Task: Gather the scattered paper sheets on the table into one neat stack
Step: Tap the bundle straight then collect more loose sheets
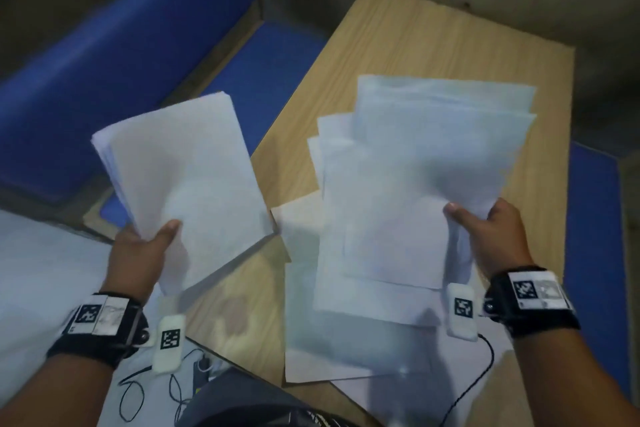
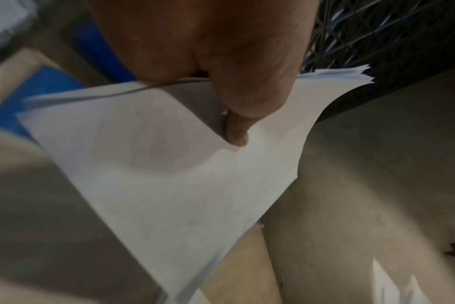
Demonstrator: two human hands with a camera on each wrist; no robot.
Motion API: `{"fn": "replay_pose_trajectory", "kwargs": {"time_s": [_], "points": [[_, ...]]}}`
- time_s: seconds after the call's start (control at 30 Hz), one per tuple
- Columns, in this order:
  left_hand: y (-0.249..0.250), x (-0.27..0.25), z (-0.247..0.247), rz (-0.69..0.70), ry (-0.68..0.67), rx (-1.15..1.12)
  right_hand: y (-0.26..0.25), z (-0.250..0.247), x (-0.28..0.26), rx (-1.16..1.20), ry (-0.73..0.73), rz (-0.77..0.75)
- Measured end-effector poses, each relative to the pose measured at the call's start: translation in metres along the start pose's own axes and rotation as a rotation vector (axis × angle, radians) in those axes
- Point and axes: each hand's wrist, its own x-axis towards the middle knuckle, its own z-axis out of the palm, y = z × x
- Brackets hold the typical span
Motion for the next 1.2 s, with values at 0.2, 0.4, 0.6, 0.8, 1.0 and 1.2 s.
{"fn": "replay_pose_trajectory", "kwargs": {"time_s": [0.2,0.4,0.6,0.8,1.0,1.2], "points": [[0.014,-0.031,0.086,-0.061,-0.423,-0.096,0.012,0.012,-0.031,0.23,0.026,0.078],[0.06,-0.082,0.148,-0.142,-0.818,-0.316,0.035,0.028,-0.064,0.228,-0.022,0.094],[0.073,-0.086,0.163,0.14,-0.871,-0.389,0.031,0.015,-0.081,0.274,0.26,-0.036],[0.067,-0.089,0.172,0.273,-0.697,-0.097,0.033,0.006,-0.105,0.351,0.29,-0.071],[0.03,-0.086,0.178,0.286,-0.726,-0.002,0.08,0.014,-0.106,0.215,0.185,0.158],[0.032,-0.093,0.182,0.258,-0.697,0.022,0.067,0.022,-0.1,0.234,0.154,0.109]]}}
